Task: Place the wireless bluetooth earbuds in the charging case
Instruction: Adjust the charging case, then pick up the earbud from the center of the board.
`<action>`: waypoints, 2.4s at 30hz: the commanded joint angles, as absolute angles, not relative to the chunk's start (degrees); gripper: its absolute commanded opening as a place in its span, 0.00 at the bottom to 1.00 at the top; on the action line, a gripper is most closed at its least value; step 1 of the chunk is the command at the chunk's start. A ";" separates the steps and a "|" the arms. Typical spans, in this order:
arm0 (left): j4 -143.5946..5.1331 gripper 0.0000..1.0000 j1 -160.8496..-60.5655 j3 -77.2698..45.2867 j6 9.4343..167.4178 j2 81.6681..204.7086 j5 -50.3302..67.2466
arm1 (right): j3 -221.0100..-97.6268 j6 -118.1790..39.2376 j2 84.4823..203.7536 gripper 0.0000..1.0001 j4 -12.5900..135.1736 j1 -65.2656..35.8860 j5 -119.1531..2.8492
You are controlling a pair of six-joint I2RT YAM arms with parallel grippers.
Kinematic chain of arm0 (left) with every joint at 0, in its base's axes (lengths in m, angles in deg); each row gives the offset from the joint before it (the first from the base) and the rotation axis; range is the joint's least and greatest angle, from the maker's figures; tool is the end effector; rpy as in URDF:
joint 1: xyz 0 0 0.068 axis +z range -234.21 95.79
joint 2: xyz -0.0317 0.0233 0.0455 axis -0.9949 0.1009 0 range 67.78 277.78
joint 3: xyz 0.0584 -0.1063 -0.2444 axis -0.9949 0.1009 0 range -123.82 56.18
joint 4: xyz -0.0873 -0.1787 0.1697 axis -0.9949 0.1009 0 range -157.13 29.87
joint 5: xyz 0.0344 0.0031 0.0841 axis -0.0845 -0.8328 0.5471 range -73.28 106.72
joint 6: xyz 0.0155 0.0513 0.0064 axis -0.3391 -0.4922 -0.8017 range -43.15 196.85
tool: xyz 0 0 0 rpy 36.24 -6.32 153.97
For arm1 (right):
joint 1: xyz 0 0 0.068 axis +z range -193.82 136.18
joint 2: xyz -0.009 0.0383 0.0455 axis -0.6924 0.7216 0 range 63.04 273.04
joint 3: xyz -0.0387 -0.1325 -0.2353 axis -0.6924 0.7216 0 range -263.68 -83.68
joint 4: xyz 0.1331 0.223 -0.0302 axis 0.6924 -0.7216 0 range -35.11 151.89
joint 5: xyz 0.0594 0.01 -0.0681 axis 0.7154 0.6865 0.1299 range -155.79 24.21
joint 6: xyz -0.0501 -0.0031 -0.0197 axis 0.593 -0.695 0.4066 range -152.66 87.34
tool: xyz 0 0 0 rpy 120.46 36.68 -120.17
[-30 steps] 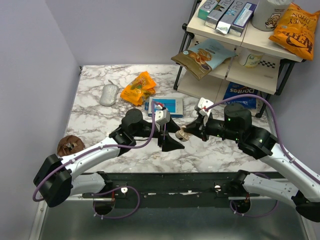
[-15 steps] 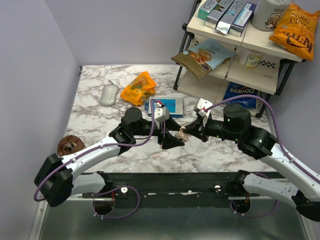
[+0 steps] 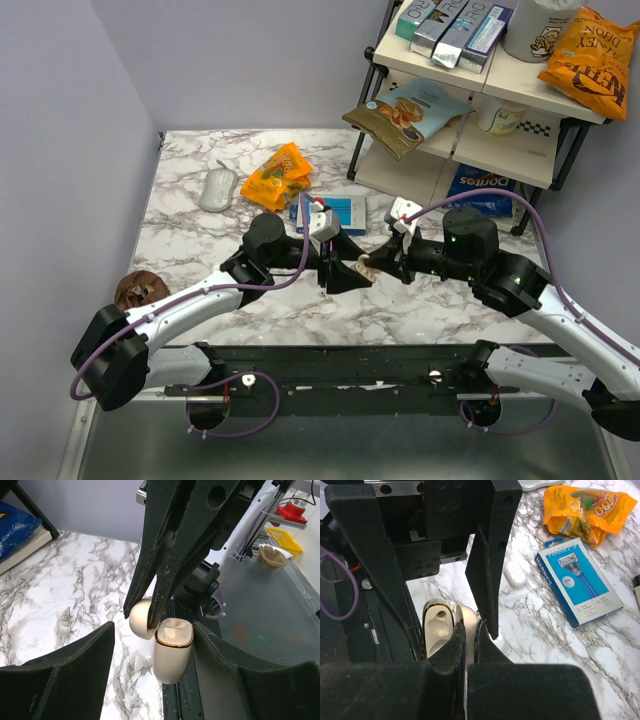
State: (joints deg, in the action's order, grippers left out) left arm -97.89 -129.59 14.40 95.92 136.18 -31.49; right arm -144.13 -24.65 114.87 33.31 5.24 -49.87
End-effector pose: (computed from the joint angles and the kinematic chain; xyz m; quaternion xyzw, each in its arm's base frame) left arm 0.1680 -0.2082 0.3099 0.4326 0.5373 -0.5918 0.4171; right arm 0.1184 0.1512 0.3801 -0.4572 0.6746 0.3055 0.4925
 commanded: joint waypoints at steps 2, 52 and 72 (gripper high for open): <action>-99.82 0.71 -129.47 14.25 96.27 136.34 -32.85 | -144.59 -24.39 114.80 0.01 33.23 5.58 -49.36; -101.41 0.00 -129.38 33.65 97.23 118.97 -7.23 | -136.79 -43.61 107.96 0.87 46.13 5.58 -68.05; -82.25 0.00 -130.53 39.65 97.32 93.62 23.66 | -125.86 -53.66 140.11 0.62 60.92 5.49 -57.27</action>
State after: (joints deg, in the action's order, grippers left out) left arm -85.00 -129.83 41.02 97.07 93.39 19.81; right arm -122.38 -53.76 138.26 57.07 5.22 -60.54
